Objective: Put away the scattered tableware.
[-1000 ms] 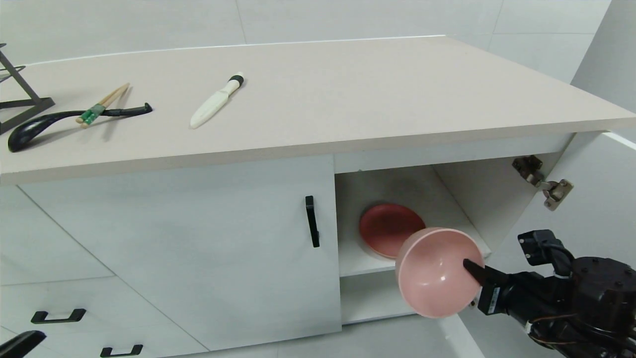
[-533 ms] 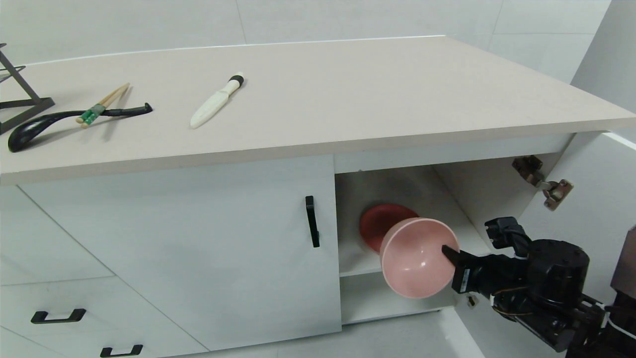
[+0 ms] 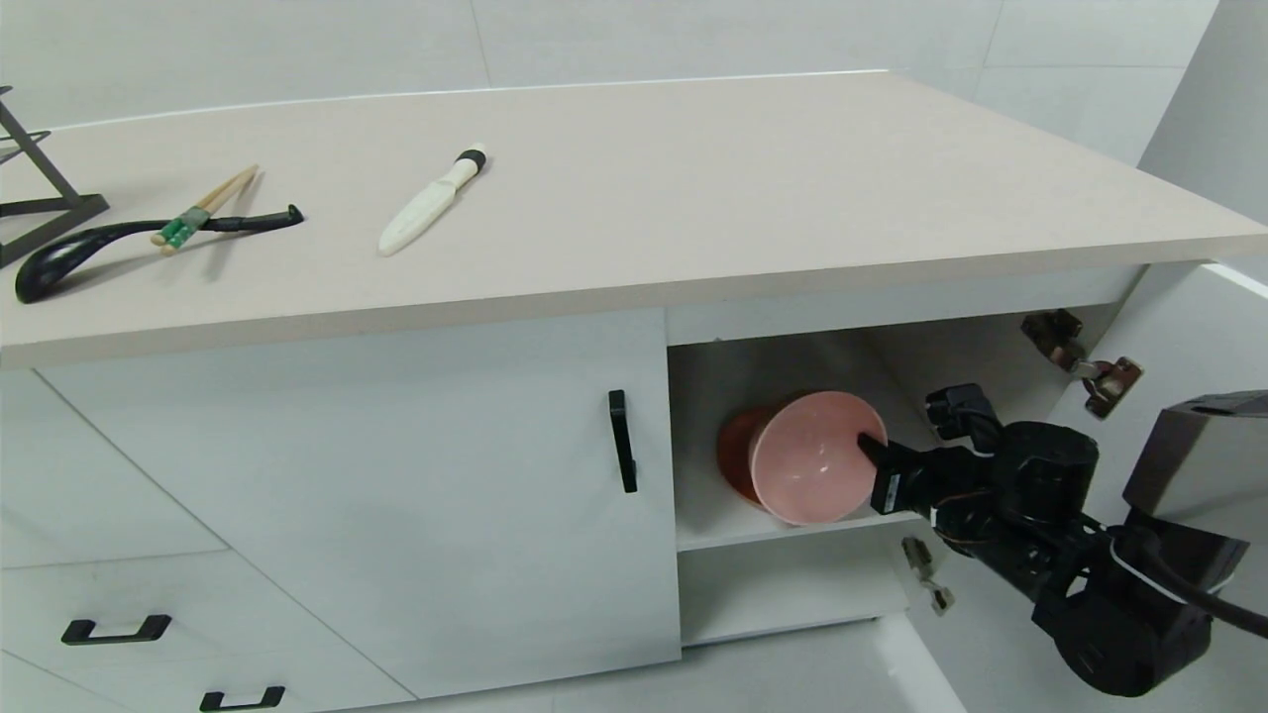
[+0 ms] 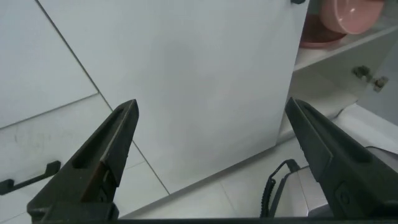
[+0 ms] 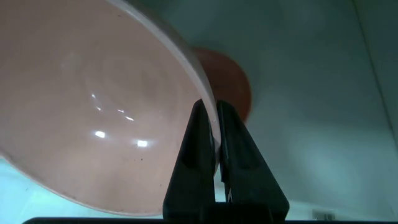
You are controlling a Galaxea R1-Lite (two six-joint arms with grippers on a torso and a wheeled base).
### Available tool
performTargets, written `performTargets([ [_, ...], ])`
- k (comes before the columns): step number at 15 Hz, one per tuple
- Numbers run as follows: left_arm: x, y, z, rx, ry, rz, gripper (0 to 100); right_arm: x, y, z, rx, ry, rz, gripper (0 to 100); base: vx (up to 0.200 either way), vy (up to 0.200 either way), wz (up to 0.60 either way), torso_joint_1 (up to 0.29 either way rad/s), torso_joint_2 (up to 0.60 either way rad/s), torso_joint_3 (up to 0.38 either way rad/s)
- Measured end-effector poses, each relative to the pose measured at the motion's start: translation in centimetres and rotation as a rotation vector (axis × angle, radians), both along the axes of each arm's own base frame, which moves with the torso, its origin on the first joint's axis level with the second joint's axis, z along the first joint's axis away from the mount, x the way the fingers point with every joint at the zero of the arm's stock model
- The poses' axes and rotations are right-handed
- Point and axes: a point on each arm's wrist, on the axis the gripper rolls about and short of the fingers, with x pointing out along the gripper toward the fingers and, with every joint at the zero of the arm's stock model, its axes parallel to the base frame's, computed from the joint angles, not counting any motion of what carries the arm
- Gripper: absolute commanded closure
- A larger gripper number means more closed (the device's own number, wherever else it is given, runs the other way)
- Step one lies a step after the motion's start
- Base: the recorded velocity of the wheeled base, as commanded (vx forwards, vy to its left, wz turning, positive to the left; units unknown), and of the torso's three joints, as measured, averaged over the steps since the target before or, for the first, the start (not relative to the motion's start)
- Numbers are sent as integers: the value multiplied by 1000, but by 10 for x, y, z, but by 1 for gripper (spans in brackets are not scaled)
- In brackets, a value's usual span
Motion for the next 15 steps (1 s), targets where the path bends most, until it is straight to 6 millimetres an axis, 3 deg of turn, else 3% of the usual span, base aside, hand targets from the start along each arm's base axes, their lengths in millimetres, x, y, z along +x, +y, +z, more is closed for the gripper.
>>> performTargets([
  [5,-1,0,0,75,-27,10,0,18,4,-2,-8,26,3,100,0,0,0,0,0,0],
  [9,0,6,0,54,-20,261,0,25,7,-2,-14,44,13,100,0,0,0,0,0,0],
  [12,0,8,0,-24,-10,355,0,32,9,-1,-12,40,13,100,0,0,0,0,0,0],
  [15,0,8,1,-22,-18,343,0,36,11,-4,-13,47,13,100,0,0,0,0,0,0],
])
